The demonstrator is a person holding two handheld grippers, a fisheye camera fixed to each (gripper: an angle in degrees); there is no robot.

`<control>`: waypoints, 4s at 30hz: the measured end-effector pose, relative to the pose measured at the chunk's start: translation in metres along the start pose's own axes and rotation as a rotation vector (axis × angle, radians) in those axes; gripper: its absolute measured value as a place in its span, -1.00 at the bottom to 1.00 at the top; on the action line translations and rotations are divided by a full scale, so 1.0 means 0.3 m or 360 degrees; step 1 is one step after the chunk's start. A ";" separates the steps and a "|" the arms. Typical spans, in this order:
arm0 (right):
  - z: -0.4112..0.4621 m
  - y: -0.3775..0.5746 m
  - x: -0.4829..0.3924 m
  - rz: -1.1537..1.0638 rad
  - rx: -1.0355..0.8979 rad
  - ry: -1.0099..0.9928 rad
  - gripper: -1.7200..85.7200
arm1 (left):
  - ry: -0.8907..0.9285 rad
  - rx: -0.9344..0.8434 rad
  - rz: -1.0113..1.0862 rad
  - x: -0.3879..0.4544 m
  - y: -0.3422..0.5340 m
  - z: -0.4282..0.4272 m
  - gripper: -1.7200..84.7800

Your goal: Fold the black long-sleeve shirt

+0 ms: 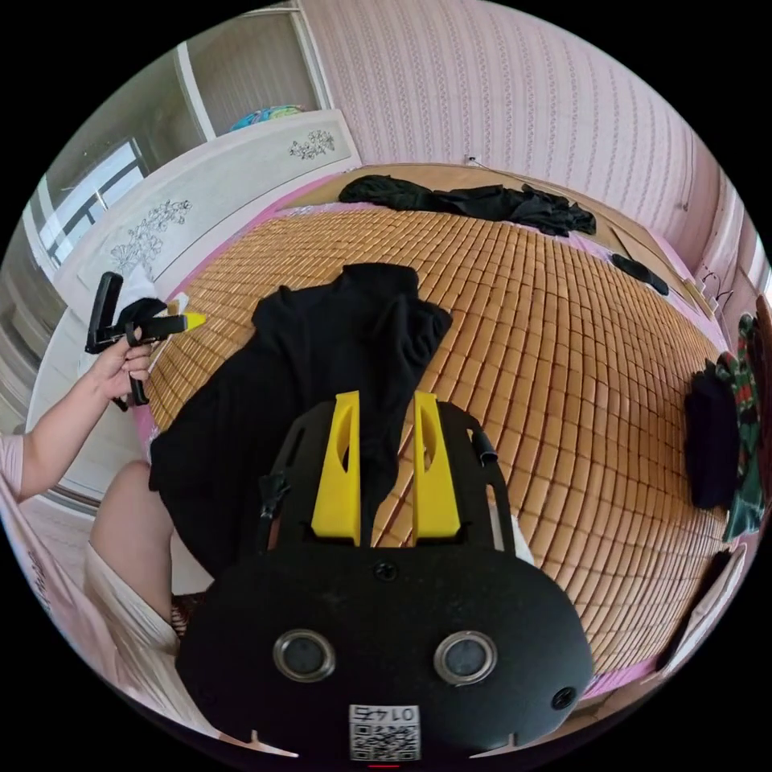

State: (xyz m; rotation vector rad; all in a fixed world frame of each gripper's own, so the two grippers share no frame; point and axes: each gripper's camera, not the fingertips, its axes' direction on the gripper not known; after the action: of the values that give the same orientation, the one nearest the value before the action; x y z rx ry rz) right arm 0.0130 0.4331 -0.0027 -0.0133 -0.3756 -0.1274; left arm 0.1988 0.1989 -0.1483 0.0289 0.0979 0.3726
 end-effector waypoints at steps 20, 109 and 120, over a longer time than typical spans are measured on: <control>0.092 -0.441 0.609 0.0384 -0.0065 -0.0670 -0.92 | -0.0205 -0.0269 -0.0170 -0.477 -0.584 0.420 -0.96; 0.066 0.516 -0.202 0.0045 -0.0396 -0.0167 -0.85 | -0.0506 -0.0412 0.0226 0.169 0.505 0.001 -0.86; 0.109 0.149 -0.626 -0.0692 -0.0336 0.0093 -0.96 | -0.0335 -0.0258 0.0609 0.676 0.596 0.039 -0.98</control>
State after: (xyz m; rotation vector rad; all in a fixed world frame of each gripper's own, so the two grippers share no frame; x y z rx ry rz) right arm -0.1664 0.5015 -0.0407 -0.1366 -0.3008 -0.5956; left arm 0.3231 0.4394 -0.1467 -0.0742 -0.1489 0.7561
